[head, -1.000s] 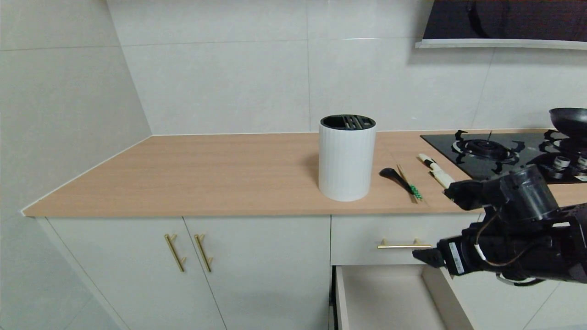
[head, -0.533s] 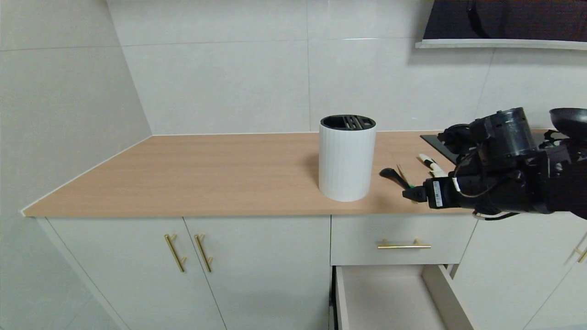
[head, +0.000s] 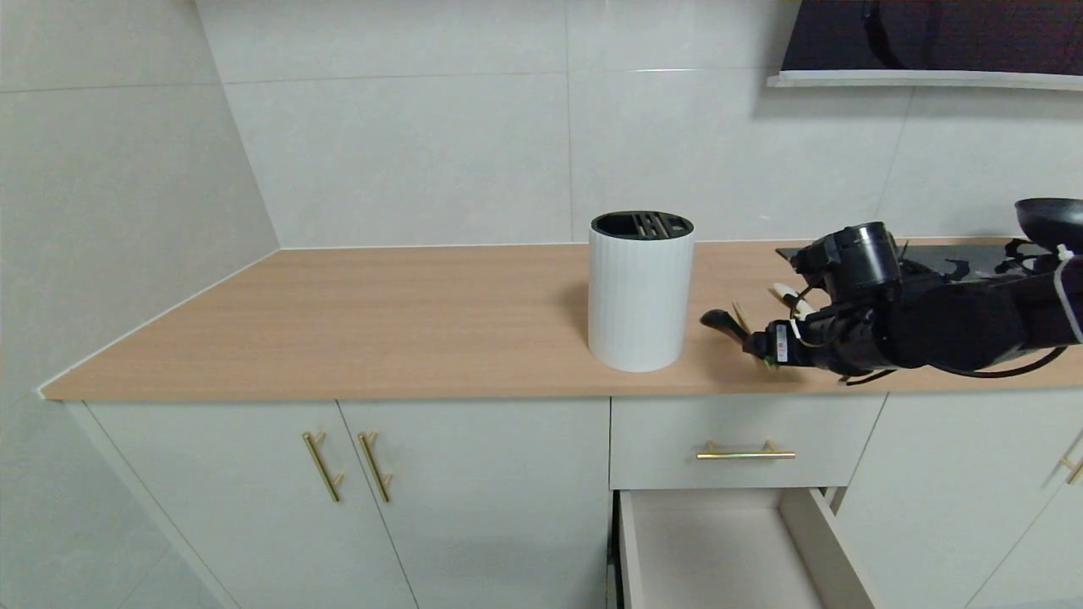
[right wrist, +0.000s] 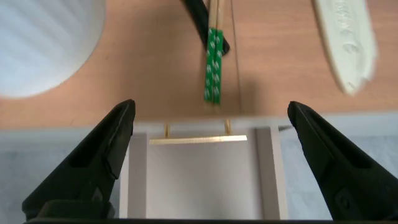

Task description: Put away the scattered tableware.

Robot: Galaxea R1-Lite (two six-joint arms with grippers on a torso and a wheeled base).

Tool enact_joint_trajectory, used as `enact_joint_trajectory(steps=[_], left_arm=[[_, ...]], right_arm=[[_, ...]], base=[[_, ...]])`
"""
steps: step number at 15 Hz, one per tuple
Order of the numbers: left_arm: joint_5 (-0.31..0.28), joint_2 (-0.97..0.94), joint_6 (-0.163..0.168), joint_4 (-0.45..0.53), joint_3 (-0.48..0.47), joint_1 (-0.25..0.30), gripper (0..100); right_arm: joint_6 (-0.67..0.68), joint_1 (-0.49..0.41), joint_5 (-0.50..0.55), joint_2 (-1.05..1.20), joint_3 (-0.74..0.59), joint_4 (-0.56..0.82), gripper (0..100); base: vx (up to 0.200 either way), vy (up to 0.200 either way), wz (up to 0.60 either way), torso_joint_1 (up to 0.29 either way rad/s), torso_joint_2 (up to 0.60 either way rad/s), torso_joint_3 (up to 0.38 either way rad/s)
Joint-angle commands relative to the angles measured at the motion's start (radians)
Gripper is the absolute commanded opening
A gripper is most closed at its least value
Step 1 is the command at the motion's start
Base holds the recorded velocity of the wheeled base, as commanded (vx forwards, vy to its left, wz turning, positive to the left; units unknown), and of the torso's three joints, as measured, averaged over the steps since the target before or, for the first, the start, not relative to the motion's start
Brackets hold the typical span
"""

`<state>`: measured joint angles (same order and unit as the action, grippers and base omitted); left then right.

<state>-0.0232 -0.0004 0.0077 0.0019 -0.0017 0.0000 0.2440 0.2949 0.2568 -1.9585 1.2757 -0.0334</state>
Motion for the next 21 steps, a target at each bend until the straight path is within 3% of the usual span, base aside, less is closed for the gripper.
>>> enact_joint_trajectory(steps=[1,4,11,12,21], left_arm=[[0.000,0.000,0.000,0.001,0.000,0.000,100],[0.000,0.000,0.000,0.000,0.000,0.000,100],[0.000,0.000,0.000,0.001,0.000,0.000,100],[0.000,0.000,0.000,0.001,0.000,0.000,100],[0.000,0.000,0.000,0.001,0.000,0.000,100]], right_arm=[[0.003,-0.014,0.006,-0.080,0.011,-0.040,100],[0.018,-0.017,0.015,-0.123,0.014,-0.103,100],[0.035,-0.026,0.015,-0.155,0.039,-0.106,100],[0.035,-0.026,0.015,-0.157,0.040,-0.106,0],[0.043,-0.030,0.015,-0.128,0.037,-0.106,0]], base=[[0.000,0.000,0.00,0.000,0.00,0.000],[0.000,0.000,0.00,0.000,0.00,0.000],[0.000,0.000,0.00,0.000,0.00,0.000],[0.000,0.000,0.00,0.000,0.00,0.000],[0.000,0.000,0.00,0.000,0.00,0.000]])
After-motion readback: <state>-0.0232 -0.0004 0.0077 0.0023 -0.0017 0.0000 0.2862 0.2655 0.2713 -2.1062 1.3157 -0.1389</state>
